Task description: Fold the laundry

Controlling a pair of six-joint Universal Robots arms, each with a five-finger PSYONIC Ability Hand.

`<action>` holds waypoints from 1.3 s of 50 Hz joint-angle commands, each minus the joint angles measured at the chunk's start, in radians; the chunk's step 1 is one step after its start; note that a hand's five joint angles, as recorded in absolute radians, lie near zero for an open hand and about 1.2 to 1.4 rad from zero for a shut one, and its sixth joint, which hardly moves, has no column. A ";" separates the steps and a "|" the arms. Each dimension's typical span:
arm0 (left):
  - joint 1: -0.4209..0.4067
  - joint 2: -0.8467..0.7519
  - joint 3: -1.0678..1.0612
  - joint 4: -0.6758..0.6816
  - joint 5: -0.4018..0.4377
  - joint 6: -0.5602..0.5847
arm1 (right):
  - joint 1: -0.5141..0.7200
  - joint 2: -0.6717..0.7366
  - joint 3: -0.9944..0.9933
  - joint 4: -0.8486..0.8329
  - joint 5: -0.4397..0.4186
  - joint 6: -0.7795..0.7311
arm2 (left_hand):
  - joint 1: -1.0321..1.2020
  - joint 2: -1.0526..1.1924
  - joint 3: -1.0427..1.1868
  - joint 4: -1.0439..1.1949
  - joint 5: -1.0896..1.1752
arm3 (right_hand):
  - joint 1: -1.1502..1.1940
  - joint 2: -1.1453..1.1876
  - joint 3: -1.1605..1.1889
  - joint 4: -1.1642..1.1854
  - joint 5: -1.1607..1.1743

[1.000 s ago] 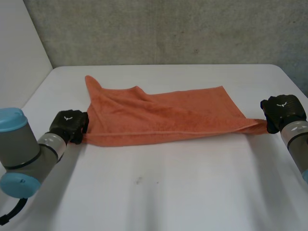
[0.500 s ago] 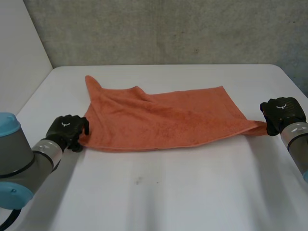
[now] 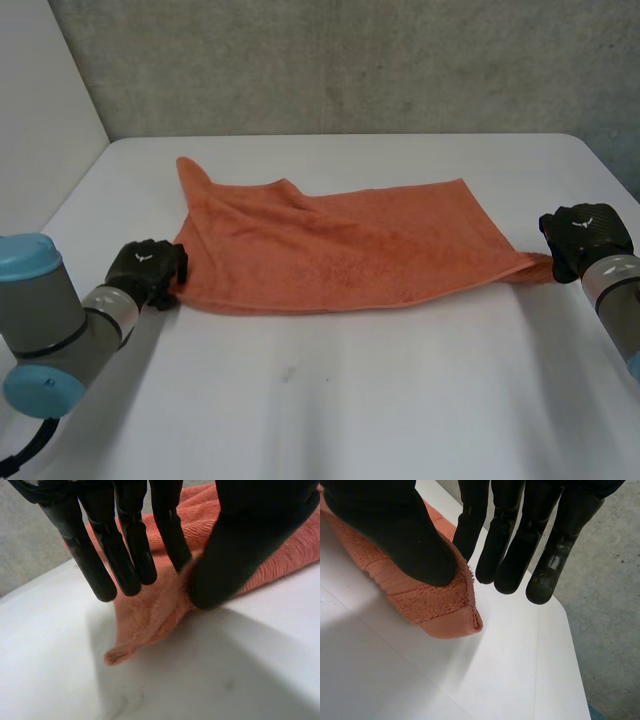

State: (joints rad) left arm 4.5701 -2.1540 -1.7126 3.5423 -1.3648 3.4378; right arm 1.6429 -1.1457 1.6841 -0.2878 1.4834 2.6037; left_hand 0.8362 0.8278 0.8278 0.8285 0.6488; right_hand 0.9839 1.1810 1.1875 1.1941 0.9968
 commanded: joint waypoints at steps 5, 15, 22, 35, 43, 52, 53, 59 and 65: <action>0.013 0.100 -0.039 0.029 -0.028 0.023 | 0.000 -0.014 -0.004 0.018 0.002 -0.007 | 0.560 0.568 0.568 0.568 0.573 | 0.412 0.215 0.209 0.202 0.225; 0.041 0.406 -0.218 -0.058 -0.056 0.182 | -0.006 -0.097 -0.047 0.311 -0.012 -0.079 | 0.560 0.568 0.568 0.568 0.573 | 0.412 0.215 0.209 0.202 0.225; 0.087 0.594 -0.297 -0.339 -0.054 0.302 | -0.009 -0.225 0.041 0.638 -0.075 -0.316 | 0.560 0.568 0.568 0.568 0.573 | 0.412 0.215 0.209 0.202 0.225; 0.101 0.686 -0.329 -0.439 -0.004 0.339 | -0.057 -0.312 0.106 0.690 -0.083 -0.510 | 0.560 0.568 0.568 0.568 0.573 | 0.412 0.215 0.209 0.202 0.225; 0.017 0.343 -0.139 -0.168 -0.017 0.344 | 0.023 -0.053 -0.107 0.491 -0.055 -0.372 | 0.560 0.568 0.568 0.568 0.573 | 0.412 0.215 0.209 0.202 0.225; -0.008 0.051 0.105 -0.037 -0.031 0.342 | 0.077 0.169 -0.353 0.378 0.028 -0.274 | 0.560 0.568 0.568 0.568 0.573 | 0.412 0.215 0.209 0.202 0.225; -0.017 0.002 0.152 -0.014 -0.033 0.340 | 0.084 0.202 -0.386 0.334 0.032 -0.268 | 0.560 0.568 0.568 0.568 0.573 | 0.412 0.215 0.209 0.202 0.225; -0.037 -0.136 0.306 0.064 -0.037 0.337 | 0.117 0.303 -0.484 0.150 0.038 -0.271 | 0.560 0.568 0.568 0.568 0.573 | 0.412 0.215 0.209 0.202 0.225; -0.037 -0.245 0.428 0.115 -0.095 0.340 | 0.132 0.408 -0.570 0.050 0.058 -0.277 | 0.560 0.568 0.568 0.568 0.573 | 0.412 0.215 0.209 0.202 0.225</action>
State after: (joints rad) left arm 4.5329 -2.3120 -1.3835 3.6175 -1.4157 3.7756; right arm 1.7617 -0.8199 1.1801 -0.1503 1.5271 2.3369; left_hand 1.1668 1.2175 1.2152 1.2175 1.0185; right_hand 0.9839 1.1862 1.1874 1.1943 0.9970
